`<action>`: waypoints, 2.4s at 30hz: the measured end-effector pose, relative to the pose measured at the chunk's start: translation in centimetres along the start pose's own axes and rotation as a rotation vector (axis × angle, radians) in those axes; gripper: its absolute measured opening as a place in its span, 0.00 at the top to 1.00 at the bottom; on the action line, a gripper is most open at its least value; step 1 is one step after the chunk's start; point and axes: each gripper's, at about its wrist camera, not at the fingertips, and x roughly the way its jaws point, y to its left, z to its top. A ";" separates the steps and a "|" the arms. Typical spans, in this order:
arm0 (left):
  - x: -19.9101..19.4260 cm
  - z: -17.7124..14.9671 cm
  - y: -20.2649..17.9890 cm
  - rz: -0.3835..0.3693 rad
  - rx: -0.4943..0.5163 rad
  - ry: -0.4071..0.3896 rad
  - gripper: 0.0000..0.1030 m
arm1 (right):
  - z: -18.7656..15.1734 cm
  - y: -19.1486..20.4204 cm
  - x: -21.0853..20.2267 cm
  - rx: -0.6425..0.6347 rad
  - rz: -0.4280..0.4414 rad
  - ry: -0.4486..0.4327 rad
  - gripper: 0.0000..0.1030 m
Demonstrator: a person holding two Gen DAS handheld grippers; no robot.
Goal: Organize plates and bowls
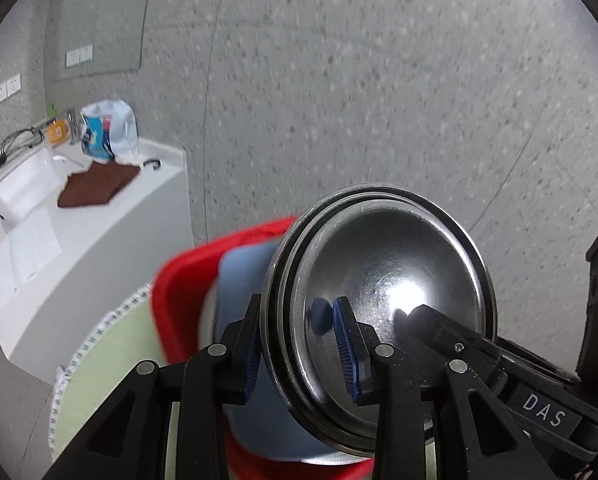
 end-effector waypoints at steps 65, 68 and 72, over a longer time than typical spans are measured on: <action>-40.1 -30.1 -32.7 0.605 -0.281 -0.441 0.01 | -10.4 -5.3 -33.5 -0.610 0.374 -0.123 0.01; -42.9 -32.9 -36.9 0.647 -0.267 -0.464 0.01 | -11.6 -6.1 -37.0 -0.629 0.406 -0.144 0.00; -46.9 -37.4 -43.1 0.684 -0.263 -0.487 0.01 | -13.4 -7.7 -41.7 -0.643 0.431 -0.162 0.00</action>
